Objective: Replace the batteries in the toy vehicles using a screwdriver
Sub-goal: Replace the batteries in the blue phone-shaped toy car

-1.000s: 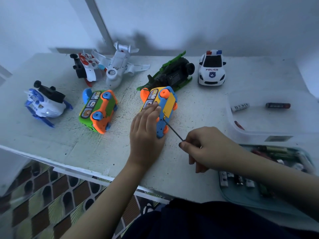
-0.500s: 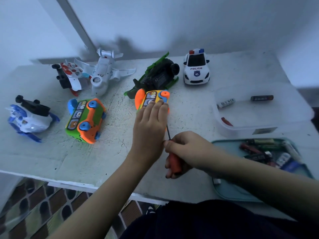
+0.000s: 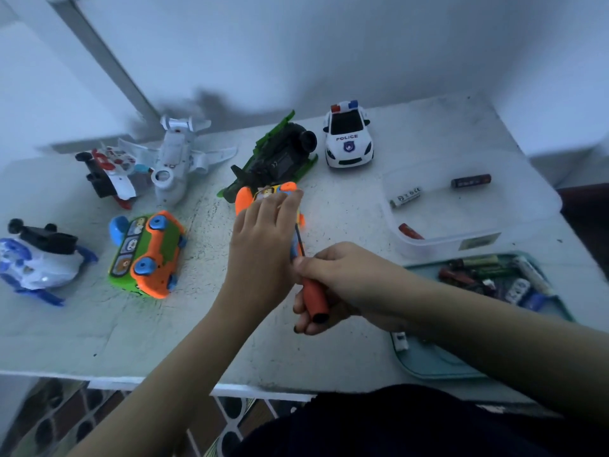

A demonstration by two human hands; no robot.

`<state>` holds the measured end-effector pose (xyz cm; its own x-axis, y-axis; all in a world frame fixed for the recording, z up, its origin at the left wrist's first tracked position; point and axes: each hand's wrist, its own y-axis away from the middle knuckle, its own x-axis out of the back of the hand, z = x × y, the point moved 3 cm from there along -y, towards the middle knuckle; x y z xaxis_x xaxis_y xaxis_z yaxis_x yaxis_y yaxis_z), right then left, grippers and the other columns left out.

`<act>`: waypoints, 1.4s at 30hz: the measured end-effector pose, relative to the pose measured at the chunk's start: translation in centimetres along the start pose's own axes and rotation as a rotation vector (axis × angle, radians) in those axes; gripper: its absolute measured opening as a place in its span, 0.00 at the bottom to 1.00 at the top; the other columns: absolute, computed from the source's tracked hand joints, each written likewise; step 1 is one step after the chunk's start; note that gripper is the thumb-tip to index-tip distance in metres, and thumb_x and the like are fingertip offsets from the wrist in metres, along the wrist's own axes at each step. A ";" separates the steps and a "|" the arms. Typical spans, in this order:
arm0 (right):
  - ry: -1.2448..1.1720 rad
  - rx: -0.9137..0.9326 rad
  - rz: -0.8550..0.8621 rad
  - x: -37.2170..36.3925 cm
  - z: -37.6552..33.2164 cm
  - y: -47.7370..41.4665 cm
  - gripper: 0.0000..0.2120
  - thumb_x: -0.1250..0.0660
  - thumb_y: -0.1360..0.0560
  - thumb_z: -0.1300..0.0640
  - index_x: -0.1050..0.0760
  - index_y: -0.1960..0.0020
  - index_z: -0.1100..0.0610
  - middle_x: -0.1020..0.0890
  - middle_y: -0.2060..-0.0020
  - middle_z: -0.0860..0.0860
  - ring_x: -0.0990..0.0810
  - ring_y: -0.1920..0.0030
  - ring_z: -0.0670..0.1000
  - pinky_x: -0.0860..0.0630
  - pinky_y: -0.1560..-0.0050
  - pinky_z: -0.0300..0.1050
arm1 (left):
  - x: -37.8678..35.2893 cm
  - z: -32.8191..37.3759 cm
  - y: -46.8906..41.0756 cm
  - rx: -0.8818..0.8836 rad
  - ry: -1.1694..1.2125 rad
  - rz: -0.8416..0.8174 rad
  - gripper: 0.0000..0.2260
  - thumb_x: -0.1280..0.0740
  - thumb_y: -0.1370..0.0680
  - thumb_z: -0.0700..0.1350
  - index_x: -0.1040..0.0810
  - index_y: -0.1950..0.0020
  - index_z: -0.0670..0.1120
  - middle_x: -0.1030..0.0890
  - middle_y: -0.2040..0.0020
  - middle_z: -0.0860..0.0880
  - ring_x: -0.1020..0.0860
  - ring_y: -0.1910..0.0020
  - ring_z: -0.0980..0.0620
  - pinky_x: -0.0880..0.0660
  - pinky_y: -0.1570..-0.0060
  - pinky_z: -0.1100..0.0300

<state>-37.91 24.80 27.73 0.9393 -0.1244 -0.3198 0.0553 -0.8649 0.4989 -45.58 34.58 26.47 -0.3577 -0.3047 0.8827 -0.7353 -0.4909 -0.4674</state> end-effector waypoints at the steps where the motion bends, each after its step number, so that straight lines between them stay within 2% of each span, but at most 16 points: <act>1: 0.009 -0.009 -0.008 0.0 0.2 0.0 0.13 0.43 0.18 0.57 0.30 0.54 0.66 0.21 0.74 0.55 0.20 0.74 0.53 0.22 0.74 0.40 | -0.1 -0.1 0.4 0.008 0.017 -0.009 0.31 0.30 0.38 0.36 0.27 0.34 0.37 0.23 0.44 0.39 0.31 0.45 0.43 0.37 0.44 0.53; 4: 0.016 -0.023 -0.016 -0.1 0.4 0.1 0.12 0.43 0.18 0.56 0.31 0.54 0.65 0.21 0.75 0.55 0.20 0.75 0.53 0.22 0.74 0.40 | -0.4 -0.5 1.2 0.015 0.075 -0.051 0.39 0.28 0.42 0.32 0.33 0.31 0.40 0.28 0.40 0.38 0.32 0.44 0.42 0.36 0.42 0.52; 8: 0.024 -0.015 -0.014 -0.2 0.4 -0.1 0.12 0.42 0.18 0.56 0.31 0.55 0.64 0.21 0.75 0.55 0.20 0.75 0.52 0.22 0.74 0.40 | -0.4 -1.1 1.1 0.017 0.129 -0.081 0.41 0.29 0.43 0.27 0.38 0.31 0.43 0.34 0.37 0.40 0.30 0.42 0.39 0.30 0.42 0.48; 11: 0.048 -0.021 -0.008 0.1 0.3 -0.3 0.12 0.42 0.18 0.56 0.32 0.54 0.64 0.21 0.75 0.55 0.20 0.76 0.52 0.23 0.74 0.40 | -0.6 -1.4 1.1 0.014 0.129 -0.053 0.35 0.26 0.42 0.28 0.34 0.37 0.39 0.29 0.40 0.37 0.28 0.43 0.38 0.29 0.42 0.49; 14: 0.097 -0.024 0.006 0.6 0.3 -0.3 0.12 0.42 0.18 0.55 0.32 0.55 0.64 0.22 0.75 0.55 0.21 0.77 0.52 0.24 0.75 0.39 | -0.7 -1.8 1.4 0.013 0.139 -0.014 0.28 0.22 0.39 0.33 0.29 0.43 0.37 0.24 0.43 0.37 0.29 0.43 0.41 0.32 0.41 0.53; 17: 0.165 -0.008 0.029 1.0 0.2 -0.1 0.12 0.41 0.18 0.55 0.31 0.55 0.64 0.22 0.74 0.55 0.22 0.77 0.52 0.25 0.76 0.39 | -0.1 -2.1 1.3 0.023 0.131 -0.016 0.22 0.23 0.35 0.37 0.24 0.43 0.36 0.20 0.44 0.39 0.24 0.40 0.39 0.30 0.38 0.50; 20: 0.221 0.014 0.054 1.4 0.2 0.2 0.12 0.41 0.19 0.55 0.30 0.56 0.63 0.23 0.75 0.54 0.24 0.79 0.51 0.27 0.78 0.38 | 0.9 -2.0 0.8 0.018 0.151 -0.066 0.23 0.22 0.37 0.38 0.22 0.43 0.36 0.18 0.46 0.40 0.19 0.46 0.38 0.29 0.43 0.52; 26: 0.250 0.044 0.092 1.9 0.0 0.6 0.12 0.41 0.19 0.57 0.30 0.57 0.63 0.24 0.76 0.53 0.27 0.81 0.51 0.30 0.80 0.37 | 2.3 -0.6 -0.6 -0.093 0.062 -0.138 0.24 0.22 0.40 0.32 0.20 0.45 0.34 0.17 0.49 0.38 0.18 0.50 0.37 0.23 0.50 0.44; 30: 0.224 0.051 0.130 2.1 0.4 0.7 0.12 0.41 0.19 0.58 0.31 0.58 0.63 0.25 0.77 0.53 0.28 0.82 0.50 0.32 0.81 0.35 | 2.0 0.2 -1.2 -0.150 -0.033 -0.169 0.25 0.22 0.43 0.33 0.19 0.47 0.34 0.16 0.52 0.39 0.17 0.53 0.39 0.21 0.51 0.47; 36: 0.164 0.042 0.165 2.5 1.2 0.3 0.11 0.41 0.19 0.58 0.31 0.58 0.63 0.25 0.78 0.52 0.28 0.83 0.50 0.33 0.82 0.35 | 0.8 2.3 -1.7 -0.247 -0.177 -0.196 0.14 0.37 0.37 0.32 0.18 0.54 0.35 0.17 0.58 0.38 0.17 0.58 0.39 0.21 0.56 0.50; 39: 0.139 0.044 0.185 2.6 1.5 0.1 0.11 0.41 0.20 0.58 0.31 0.59 0.63 0.25 0.77 0.53 0.28 0.83 0.50 0.32 0.81 0.35 | 0.5 2.6 -1.7 -0.260 -0.217 -0.207 0.15 0.41 0.33 0.32 0.19 0.52 0.33 0.17 0.58 0.37 0.17 0.57 0.37 0.21 0.54 0.48; 42: 0.113 0.041 0.194 2.6 1.8 -0.2 0.11 0.42 0.20 0.58 0.31 0.59 0.63 0.25 0.77 0.53 0.28 0.82 0.50 0.32 0.81 0.35 | 0.2 2.8 -1.6 -0.280 -0.252 -0.211 0.21 0.50 0.30 0.34 0.19 0.51 0.34 0.17 0.57 0.37 0.18 0.56 0.38 0.21 0.54 0.50</act>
<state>-36.12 23.73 25.36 0.9631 -0.2370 -0.1276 -0.1417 -0.8494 0.5083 -42.84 33.04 27.27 -0.0563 -0.4285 0.9018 -0.9174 -0.3342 -0.2160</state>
